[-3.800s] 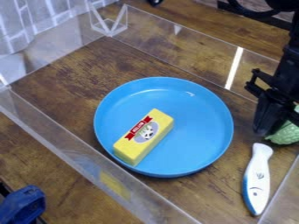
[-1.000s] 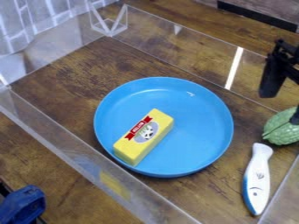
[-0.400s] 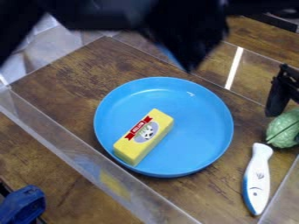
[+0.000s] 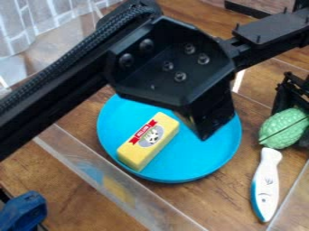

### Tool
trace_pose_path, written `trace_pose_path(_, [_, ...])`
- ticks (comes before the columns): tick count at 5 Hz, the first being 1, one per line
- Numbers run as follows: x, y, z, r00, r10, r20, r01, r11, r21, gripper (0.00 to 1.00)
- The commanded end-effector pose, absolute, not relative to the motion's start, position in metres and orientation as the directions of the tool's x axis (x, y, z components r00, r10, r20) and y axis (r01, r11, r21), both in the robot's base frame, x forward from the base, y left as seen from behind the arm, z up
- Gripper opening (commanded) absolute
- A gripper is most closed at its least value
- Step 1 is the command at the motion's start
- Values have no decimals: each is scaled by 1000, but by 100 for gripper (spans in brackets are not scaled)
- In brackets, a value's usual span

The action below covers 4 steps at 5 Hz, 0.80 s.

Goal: Put the green object in the blue tray

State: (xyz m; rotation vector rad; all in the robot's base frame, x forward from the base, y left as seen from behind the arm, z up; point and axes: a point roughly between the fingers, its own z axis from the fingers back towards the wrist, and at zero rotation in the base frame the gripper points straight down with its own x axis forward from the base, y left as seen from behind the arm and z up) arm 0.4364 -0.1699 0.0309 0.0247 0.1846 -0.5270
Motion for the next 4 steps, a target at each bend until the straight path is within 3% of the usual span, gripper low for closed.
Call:
trace_pose_path(1, [445,-182,54,867,-485,-117,486,874,-27,0])
trace_pose_path(4, [444,-177,54,881,-457,-121,456,889,-41,0])
